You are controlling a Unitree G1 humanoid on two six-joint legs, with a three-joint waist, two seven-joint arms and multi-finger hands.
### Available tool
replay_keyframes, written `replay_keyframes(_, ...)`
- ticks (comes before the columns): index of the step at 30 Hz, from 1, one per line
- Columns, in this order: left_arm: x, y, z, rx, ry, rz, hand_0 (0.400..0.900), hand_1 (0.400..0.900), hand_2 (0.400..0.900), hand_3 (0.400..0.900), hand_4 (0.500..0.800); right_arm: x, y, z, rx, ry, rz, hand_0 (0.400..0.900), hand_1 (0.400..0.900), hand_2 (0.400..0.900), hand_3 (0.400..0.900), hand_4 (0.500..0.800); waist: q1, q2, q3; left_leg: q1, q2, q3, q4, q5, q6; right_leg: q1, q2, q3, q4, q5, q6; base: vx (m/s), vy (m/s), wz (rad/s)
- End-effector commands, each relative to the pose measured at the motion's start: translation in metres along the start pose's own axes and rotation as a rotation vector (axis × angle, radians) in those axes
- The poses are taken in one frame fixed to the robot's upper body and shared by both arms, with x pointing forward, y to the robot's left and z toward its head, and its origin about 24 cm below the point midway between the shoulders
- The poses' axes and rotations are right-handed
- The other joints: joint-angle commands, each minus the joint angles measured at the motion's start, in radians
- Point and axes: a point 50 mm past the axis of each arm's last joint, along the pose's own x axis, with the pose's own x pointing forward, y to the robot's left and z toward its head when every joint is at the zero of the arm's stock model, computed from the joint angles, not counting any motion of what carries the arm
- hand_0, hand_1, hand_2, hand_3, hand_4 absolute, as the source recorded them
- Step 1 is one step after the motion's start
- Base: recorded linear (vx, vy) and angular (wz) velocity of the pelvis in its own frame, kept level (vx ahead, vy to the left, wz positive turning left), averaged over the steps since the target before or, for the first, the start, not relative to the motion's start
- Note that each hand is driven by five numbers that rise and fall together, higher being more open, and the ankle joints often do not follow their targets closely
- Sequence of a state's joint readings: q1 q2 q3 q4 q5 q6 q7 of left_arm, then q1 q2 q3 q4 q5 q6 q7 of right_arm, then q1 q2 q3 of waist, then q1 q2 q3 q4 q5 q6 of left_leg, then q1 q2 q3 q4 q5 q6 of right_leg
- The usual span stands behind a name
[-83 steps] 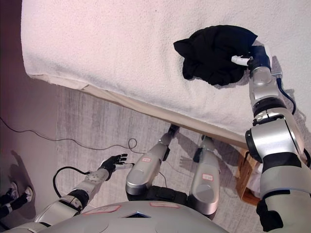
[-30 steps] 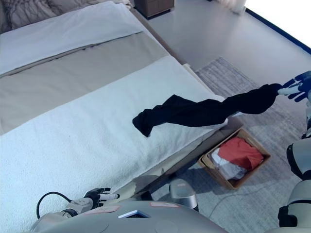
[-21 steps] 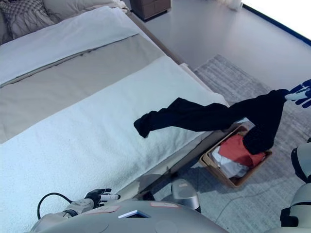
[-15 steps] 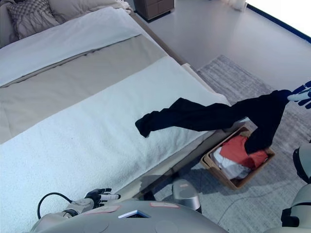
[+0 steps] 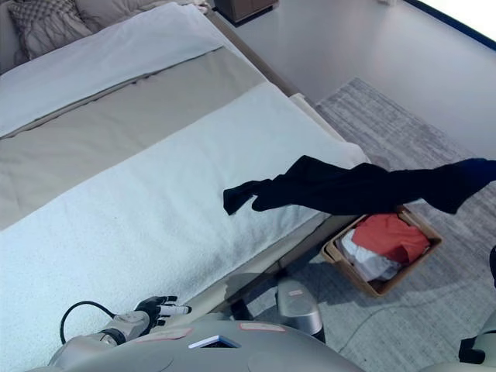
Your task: Put the clothes on the bed into the basket.
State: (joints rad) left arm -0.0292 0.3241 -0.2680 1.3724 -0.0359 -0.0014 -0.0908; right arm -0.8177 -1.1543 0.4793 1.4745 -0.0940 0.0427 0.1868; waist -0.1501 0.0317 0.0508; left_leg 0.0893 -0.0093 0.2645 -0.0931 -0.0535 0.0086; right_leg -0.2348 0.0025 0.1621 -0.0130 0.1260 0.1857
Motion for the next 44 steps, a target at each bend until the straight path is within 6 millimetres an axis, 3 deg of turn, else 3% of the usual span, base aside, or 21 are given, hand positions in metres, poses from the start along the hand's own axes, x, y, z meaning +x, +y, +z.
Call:
replay_keyframes(1,-0.007,0.03,-0.025,0.033,0.085,0.081,0.9,0.9,0.9,0.9,0.8,-0.014,-0.053,-0.028,-0.02,0.084,-0.176,0.4,0.4,0.4,0.4,0.5,-0.022,-0.004,-0.026,-0.015,-0.005,-0.021,0.079,-0.061,-0.017,0.089,-0.042,0.071,0.003,-0.019,-0.015,0.0,0.009,-0.09)
replay_keyframes(12,-0.008,0.031,-0.031,0.025,0.104,0.076,0.9,0.9,0.9,0.9,0.8,-0.02,-0.057,-0.068,-0.03,0.19,-0.169,0.4,0.4,0.4,0.4,0.5,-0.044,0.024,-0.022,-0.02,-0.01,-0.015,0.083,-0.062,-0.016,0.081,-0.045,0.08,0.009,-0.021,-0.016,0.0,0.004,-0.05)
replay_keyframes(17,-0.008,0.033,-0.034,0.018,0.112,0.076,0.9,0.9,0.9,0.9,0.8,-0.018,-0.048,-0.069,-0.041,0.192,-0.15,0.4,0.4,0.4,0.4,0.5,-0.045,0.027,-0.015,-0.022,-0.01,0.001,0.086,-0.066,-0.011,0.074,-0.039,0.097,0.008,-0.016,-0.013,-0.01,0.002,-0.16)
replay_keyframes(18,-0.008,0.032,-0.034,0.014,0.112,0.075,0.9,0.9,0.9,0.9,0.8,-0.016,-0.046,-0.063,-0.029,0.169,-0.15,0.614,0.614,0.614,0.614,0.628,-0.048,0.028,-0.012,-0.02,-0.01,0.0,0.087,-0.069,-0.009,0.077,-0.038,0.1,0.007,-0.016,-0.012,0.0,0.008,-0.13)
replay_keyframes(19,-0.008,0.031,-0.034,0.01,0.107,0.075,0.9,0.9,0.9,0.9,0.8,-0.013,-0.041,-0.057,-0.012,0.142,-0.146,0.9,0.9,0.9,0.9,0.8,-0.048,0.029,-0.011,-0.019,-0.01,0.004,0.088,-0.07,-0.008,0.075,-0.037,0.103,0.007,-0.015,-0.011,0.0,0.006,-0.11)
replay_keyframes(24,-0.007,0.031,-0.027,0.013,0.09,0.08,0.9,0.9,0.9,0.9,0.8,-0.01,-0.035,-0.047,0.015,0.101,-0.135,0.9,0.9,0.9,0.9,0.8,-0.038,0.02,-0.014,-0.027,-0.008,-0.001,0.086,-0.063,-0.013,0.068,-0.04,0.097,0.009,-0.015,-0.014,-0.01,-0.012,0.03)
replay_keyframes(44,-0.006,0.031,-0.018,0.059,0.07,0.08,0.9,0.9,0.9,0.9,0.8,-0.008,-0.019,-0.063,0.08,0.116,-0.114,0.9,0.9,0.9,0.9,0.8,0.002,-0.031,-0.012,-0.032,0.006,-0.08,0.079,-0.05,-0.026,0.108,-0.057,0.01,0.005,-0.044,-0.041,0.01,-0.013,0.17)
